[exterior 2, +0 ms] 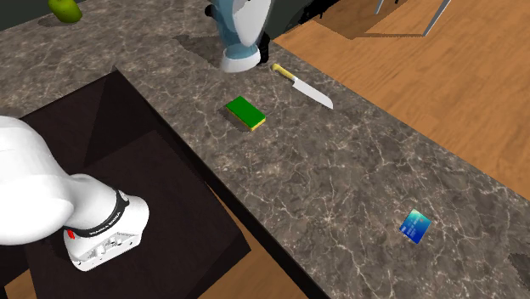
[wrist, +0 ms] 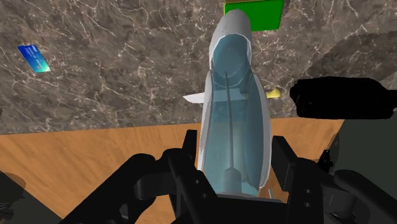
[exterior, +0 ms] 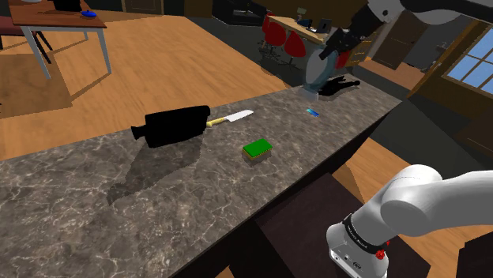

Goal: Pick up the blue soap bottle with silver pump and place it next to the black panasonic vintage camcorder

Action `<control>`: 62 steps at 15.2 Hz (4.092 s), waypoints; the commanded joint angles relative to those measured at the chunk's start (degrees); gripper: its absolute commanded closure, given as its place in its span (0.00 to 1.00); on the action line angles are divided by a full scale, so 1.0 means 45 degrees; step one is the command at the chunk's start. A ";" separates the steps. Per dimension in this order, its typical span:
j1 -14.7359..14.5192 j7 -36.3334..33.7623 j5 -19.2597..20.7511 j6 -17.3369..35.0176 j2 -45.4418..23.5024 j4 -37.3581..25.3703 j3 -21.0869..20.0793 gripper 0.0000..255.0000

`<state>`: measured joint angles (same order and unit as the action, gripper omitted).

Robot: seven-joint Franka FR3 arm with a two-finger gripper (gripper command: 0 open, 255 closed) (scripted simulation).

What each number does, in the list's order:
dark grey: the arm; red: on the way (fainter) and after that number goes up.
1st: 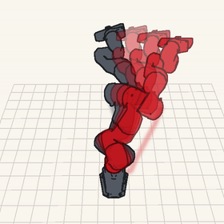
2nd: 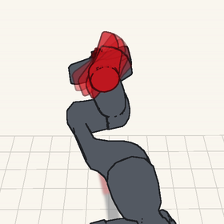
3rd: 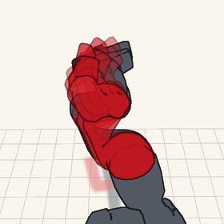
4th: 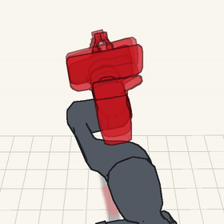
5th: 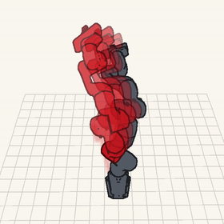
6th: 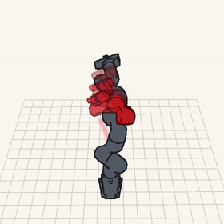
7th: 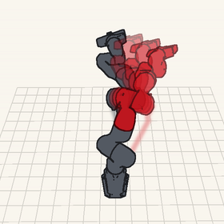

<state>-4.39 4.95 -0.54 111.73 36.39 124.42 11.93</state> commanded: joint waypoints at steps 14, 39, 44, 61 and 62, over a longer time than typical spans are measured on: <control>-0.0954 -0.4147 -0.0173 0.1005 -0.3286 -0.2425 -0.3409 1.00; -0.1534 -0.7106 0.0994 0.3417 -0.6404 -0.3045 -0.5290 1.00; -0.1530 -0.7199 0.1060 0.4264 -0.6461 -0.2251 -0.5302 1.00; -0.1477 -0.7718 0.1563 0.7115 -0.7175 -0.0079 -0.5372 1.00; -0.1471 -0.7762 0.1611 0.7282 -0.7242 0.0024 -0.5375 1.00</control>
<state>-11.01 -29.66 6.46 143.77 4.06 124.10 -12.19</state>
